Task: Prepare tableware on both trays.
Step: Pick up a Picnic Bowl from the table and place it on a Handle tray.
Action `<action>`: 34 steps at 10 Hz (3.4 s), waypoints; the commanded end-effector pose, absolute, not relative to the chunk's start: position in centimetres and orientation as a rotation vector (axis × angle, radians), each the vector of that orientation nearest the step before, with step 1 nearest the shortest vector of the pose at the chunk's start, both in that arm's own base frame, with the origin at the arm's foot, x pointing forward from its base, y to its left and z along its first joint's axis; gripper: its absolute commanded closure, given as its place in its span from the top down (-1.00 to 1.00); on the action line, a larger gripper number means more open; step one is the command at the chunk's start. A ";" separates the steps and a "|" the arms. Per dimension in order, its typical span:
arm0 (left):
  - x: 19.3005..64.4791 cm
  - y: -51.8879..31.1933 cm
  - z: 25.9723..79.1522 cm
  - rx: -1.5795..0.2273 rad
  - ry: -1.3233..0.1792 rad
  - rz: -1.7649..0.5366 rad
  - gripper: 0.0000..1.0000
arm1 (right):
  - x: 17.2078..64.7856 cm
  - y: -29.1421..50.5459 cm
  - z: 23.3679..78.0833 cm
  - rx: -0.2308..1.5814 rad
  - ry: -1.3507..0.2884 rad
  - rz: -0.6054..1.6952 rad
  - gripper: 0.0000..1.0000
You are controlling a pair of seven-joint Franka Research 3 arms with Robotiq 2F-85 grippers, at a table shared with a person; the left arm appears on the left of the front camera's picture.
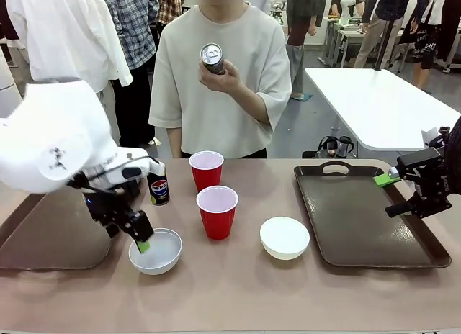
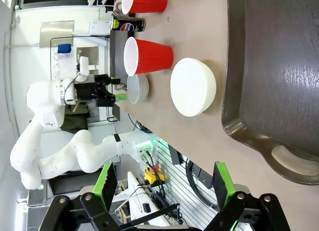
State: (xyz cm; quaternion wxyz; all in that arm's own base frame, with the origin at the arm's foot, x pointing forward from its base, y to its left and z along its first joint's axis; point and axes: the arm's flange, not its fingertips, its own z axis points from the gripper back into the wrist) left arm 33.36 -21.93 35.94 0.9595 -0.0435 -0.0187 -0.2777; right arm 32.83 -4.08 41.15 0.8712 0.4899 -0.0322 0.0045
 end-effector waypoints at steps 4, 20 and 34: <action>35.0 -22.2 32.2 0.021 -0.166 -0.519 -0.27 | 33.1 -4.0 41.0 1.055 -0.089 0.022 1.00; 37.4 -20.6 48.7 -0.147 -0.211 -0.078 -1.00 | 33.1 -4.0 41.0 1.055 -0.089 0.022 1.00; 41.1 -6.7 50.0 -0.031 -0.244 -0.048 -0.91 | 33.1 -4.0 41.0 1.055 -0.089 0.022 1.00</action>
